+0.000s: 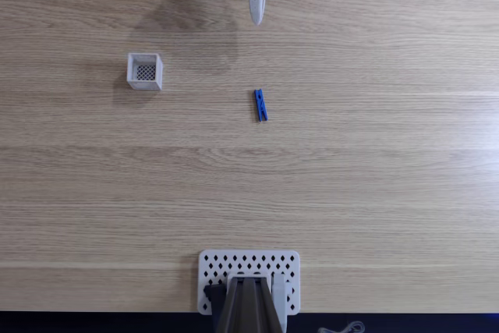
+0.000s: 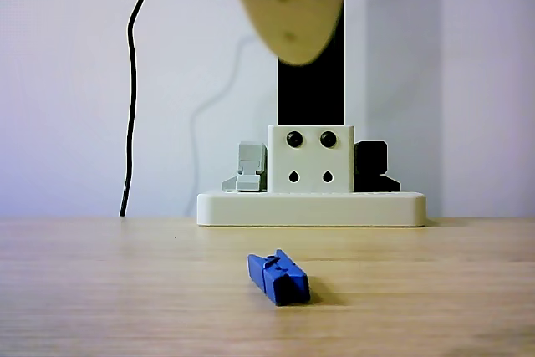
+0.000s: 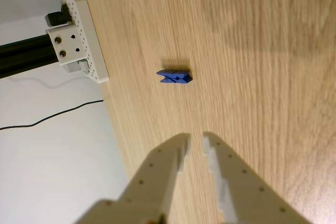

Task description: Grasp a peg and put it in the crate.

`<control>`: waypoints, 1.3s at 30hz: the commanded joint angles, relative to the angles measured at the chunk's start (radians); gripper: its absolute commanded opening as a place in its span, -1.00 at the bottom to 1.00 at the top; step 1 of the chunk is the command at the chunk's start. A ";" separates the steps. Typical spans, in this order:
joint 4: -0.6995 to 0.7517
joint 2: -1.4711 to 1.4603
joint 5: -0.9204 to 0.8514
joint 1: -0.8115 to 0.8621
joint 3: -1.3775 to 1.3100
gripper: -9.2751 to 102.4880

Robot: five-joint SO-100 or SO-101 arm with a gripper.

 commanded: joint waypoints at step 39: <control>-0.031 -0.049 0.006 -0.011 -0.071 -0.79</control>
